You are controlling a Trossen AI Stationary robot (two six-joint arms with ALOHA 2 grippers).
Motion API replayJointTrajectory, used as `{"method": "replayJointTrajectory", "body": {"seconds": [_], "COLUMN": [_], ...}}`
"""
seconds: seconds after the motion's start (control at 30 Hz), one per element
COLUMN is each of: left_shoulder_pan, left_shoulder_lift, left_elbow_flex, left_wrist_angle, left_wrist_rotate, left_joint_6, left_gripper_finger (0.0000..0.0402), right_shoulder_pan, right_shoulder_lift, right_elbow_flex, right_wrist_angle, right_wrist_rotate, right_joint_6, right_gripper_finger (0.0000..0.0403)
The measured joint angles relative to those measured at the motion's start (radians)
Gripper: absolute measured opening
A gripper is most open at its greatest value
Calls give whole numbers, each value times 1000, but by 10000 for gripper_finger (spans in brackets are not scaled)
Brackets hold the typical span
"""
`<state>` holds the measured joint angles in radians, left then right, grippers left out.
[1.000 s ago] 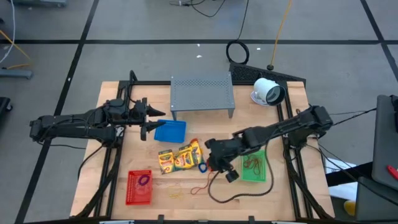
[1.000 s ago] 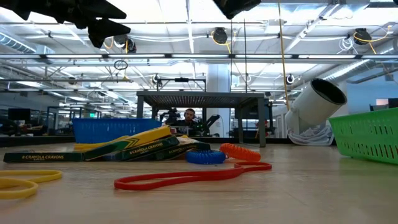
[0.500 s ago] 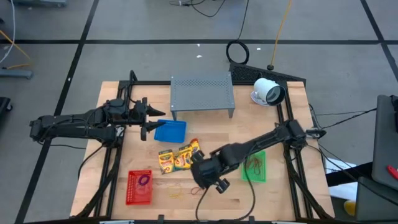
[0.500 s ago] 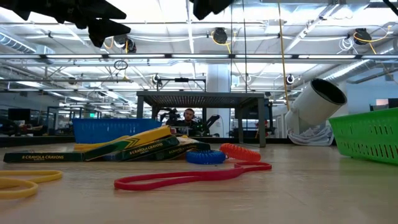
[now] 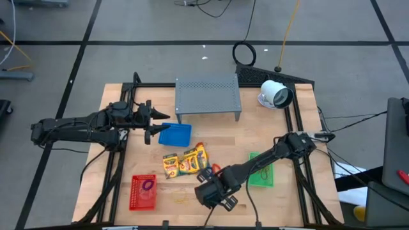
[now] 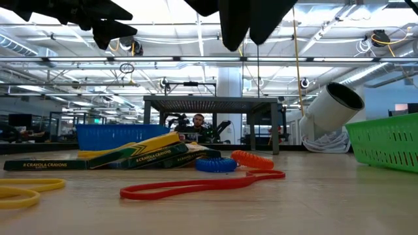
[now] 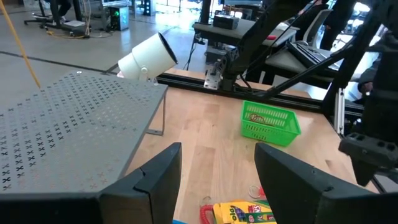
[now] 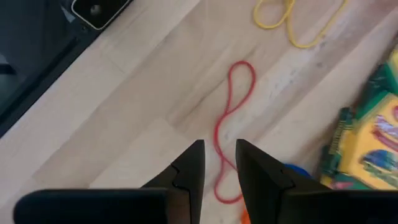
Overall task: Pick & Place Office Desk Supplies
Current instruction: Put the red rubber band into the green bin
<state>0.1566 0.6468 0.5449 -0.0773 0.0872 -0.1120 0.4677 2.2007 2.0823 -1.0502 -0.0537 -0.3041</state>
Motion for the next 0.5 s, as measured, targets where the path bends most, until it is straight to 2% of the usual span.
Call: {"method": "replayJointTrajectory", "body": {"seconds": [0.5], "left_shoulder_pan": [0], "left_shoulder_lift": [0], "left_elbow_flex": [0], "left_wrist_angle": [-1], "left_wrist_rotate": [0], "left_joint_6": [13], "left_gripper_finger": [214], "right_shoulder_pan": [-24], "right_shoulder_lift": [10], "right_elbow_flex": [-173], "right_wrist_angle": [134], "right_wrist_rotate": [-3], "right_joint_6": [4], "right_gripper_finger": [79]}}
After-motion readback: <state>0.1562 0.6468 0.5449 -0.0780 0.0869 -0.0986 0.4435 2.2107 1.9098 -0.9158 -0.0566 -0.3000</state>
